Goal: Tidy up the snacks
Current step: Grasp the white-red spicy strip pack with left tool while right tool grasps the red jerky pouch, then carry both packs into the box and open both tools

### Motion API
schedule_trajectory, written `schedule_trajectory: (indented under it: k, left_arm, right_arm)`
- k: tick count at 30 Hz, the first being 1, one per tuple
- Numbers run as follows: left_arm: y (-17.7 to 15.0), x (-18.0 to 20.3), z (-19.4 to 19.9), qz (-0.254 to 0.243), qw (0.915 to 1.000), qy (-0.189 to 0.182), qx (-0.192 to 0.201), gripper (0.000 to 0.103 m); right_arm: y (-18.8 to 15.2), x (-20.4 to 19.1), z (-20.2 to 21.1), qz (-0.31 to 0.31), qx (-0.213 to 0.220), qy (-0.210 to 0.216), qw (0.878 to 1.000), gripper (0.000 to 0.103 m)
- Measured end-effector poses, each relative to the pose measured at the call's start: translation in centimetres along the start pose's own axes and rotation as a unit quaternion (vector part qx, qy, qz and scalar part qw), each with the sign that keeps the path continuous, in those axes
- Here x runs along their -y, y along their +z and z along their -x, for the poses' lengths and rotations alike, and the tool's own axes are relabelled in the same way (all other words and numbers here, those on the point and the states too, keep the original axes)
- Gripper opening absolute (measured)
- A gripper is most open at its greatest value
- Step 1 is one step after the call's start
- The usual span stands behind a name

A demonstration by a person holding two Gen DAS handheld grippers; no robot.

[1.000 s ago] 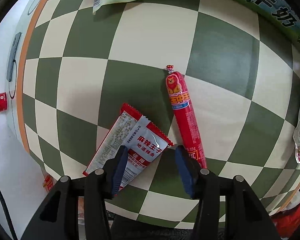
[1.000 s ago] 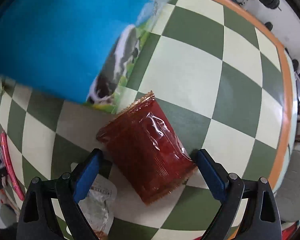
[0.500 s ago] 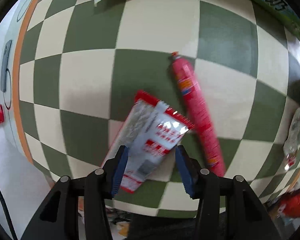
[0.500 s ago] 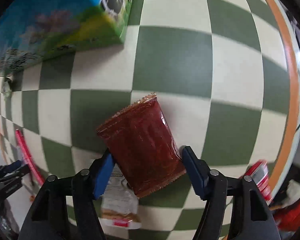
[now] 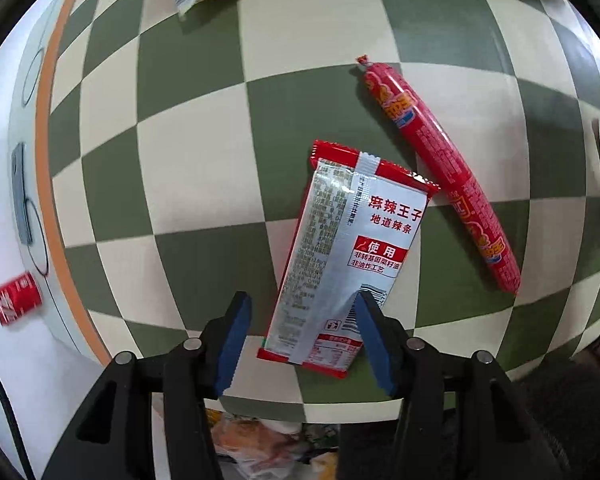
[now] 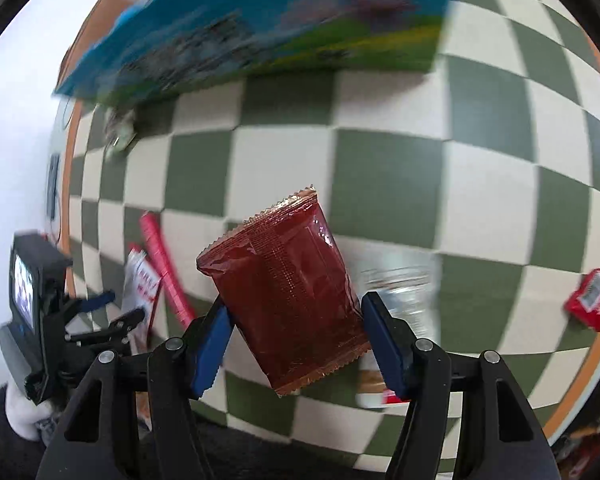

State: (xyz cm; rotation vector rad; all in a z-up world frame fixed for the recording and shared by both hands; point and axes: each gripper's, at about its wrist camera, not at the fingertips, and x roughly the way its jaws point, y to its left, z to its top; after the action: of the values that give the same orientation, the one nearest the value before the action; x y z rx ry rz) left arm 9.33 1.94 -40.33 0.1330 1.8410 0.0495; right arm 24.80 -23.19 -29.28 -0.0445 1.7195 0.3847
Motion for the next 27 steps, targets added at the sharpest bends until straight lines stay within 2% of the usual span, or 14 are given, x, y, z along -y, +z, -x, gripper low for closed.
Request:
schedule_trajectory:
  k: [2, 4, 7, 11, 12, 16, 18, 21, 24, 27]
  left_arm:
    - [0.4, 0.1, -0.1, -0.007, 0.9999, 0.009, -0.006, 0.066]
    - [1.1, -0.3, -0.3, -0.008, 0.9999, 0.005, -0.010, 0.067]
    - [1.1, -1.3, -1.2, 0.004, 0.9993, -0.032, -0.021, 0.067]
    - [1.1, -2.4, -2.8, 0.027, 0.9925, -0.109, -0.048, 0.067]
    - [1.0, -2.4, -3.0, 0.028, 0.9922, -0.112, -0.048, 0.067]
    - [-0.1, -1.5, -3.5, -0.002, 0.9969, -0.072, -0.031, 0.068]
    - [-0.3, -0.3, -3.2, -0.008, 0.9977, -0.066, -0.014, 0.067]
    - [-0.4, 0.7, -2.8, -0.008, 0.9976, -0.068, -0.001, 0.054]
    - [-0.7, 2.2, -2.5, -0.015, 0.9983, -0.053, 0.016, 0.050]
    - [-1.1, 2.4, -2.6, -0.001, 0.9981, -0.055, 0.027, 0.047]
  right_arm:
    - [-0.3, -1.0, -0.7, 0.001, -0.008, 0.010, 1.000, 0.067]
    - [-1.2, -2.9, -2.4, 0.003, -0.011, 0.015, 1.000, 0.067]
    - [-1.5, -4.9, -3.8, 0.012, -0.016, 0.015, 1.000, 0.067]
    - [-2.0, -5.2, -4.0, 0.013, -0.019, 0.012, 1.000, 0.067]
    - [-2.0, -5.3, -4.2, 0.011, -0.020, 0.012, 1.000, 0.067]
    - [-2.1, -5.4, -4.7, 0.008, -0.023, 0.013, 1.000, 0.067]
    - [-2.1, -5.5, -5.0, 0.006, -0.025, 0.012, 1.000, 0.067]
    - [-2.4, -5.5, -5.5, 0.003, -0.028, 0.010, 1.000, 0.067]
    - [-2.7, -5.8, -5.9, 0.004, -0.031, 0.006, 0.999, 0.067]
    - [-3.2, -6.2, -6.4, 0.006, -0.033, 0.005, 0.999, 0.067]
